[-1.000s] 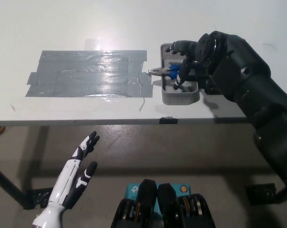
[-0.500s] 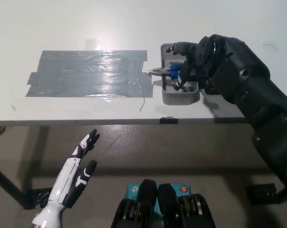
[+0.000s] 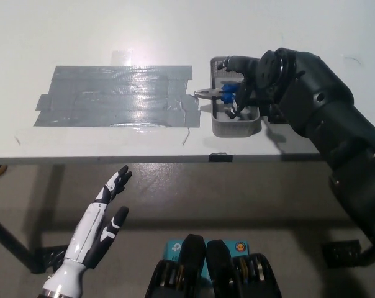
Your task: The robot picks the blue plier placed on top of the container and places it on the grey area of the table
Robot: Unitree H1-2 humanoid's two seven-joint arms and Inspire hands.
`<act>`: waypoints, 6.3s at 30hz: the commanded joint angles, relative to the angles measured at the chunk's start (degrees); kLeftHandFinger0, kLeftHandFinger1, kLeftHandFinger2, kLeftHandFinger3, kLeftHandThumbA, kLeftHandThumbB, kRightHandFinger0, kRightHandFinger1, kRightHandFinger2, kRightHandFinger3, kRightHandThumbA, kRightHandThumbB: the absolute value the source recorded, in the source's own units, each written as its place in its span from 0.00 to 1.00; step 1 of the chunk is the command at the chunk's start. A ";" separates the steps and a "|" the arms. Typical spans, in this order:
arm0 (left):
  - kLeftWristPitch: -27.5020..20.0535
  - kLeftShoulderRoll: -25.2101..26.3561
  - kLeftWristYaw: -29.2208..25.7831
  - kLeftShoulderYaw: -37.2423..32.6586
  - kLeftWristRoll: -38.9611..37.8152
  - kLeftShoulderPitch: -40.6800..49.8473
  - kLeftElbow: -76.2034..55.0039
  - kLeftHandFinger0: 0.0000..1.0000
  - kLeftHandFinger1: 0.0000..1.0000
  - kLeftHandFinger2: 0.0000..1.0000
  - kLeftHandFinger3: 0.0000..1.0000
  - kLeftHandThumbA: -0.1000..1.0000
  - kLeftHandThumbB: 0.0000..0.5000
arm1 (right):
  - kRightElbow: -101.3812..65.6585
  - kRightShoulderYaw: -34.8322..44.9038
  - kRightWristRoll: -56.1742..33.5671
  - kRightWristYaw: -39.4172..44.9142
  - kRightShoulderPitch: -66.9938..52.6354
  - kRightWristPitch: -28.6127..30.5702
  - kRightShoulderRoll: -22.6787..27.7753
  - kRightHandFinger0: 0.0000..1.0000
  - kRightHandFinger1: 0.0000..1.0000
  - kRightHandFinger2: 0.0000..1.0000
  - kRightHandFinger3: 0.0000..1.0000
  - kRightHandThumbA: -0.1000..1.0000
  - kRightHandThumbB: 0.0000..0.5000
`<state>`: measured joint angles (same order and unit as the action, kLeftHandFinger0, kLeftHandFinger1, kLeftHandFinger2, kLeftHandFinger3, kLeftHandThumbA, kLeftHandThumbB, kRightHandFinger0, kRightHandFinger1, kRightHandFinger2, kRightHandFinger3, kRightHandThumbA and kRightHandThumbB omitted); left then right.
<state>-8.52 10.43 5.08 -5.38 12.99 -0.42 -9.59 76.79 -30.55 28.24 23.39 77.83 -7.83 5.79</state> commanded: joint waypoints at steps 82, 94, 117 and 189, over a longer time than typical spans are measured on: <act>0.61 -0.34 0.67 -0.45 -1.47 -3.72 -1.24 1.00 1.00 1.00 1.00 0.99 0.18 | 2.22 -1.04 5.53 -27.86 6.78 11.25 -14.72 0.00 0.47 0.86 0.76 0.00 0.46; 0.02 -0.10 0.85 -0.87 -1.02 -4.47 -1.10 1.00 1.00 1.00 1.00 0.97 0.15 | 4.06 -0.23 4.89 -29.73 5.47 9.76 -15.74 0.25 0.69 1.00 0.96 0.04 0.44; 0.04 -0.26 0.58 -1.41 -0.45 -4.58 -0.98 1.00 1.00 1.00 1.00 0.98 0.19 | 1.13 5.68 1.30 -30.78 9.78 15.74 -12.35 1.00 1.00 1.00 1.00 1.00 1.00; -1.96 -1.70 -1.16 5.38 -4.48 1.00 1.82 1.00 1.00 1.00 1.00 1.00 0.17 | -74.29 27.01 -20.84 -25.62 -76.02 30.98 -3.59 1.00 1.00 1.00 1.00 0.90 0.45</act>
<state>-8.14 8.47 4.73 -0.41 9.33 0.50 -5.76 2.62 -3.31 7.86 -2.65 0.94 19.70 2.04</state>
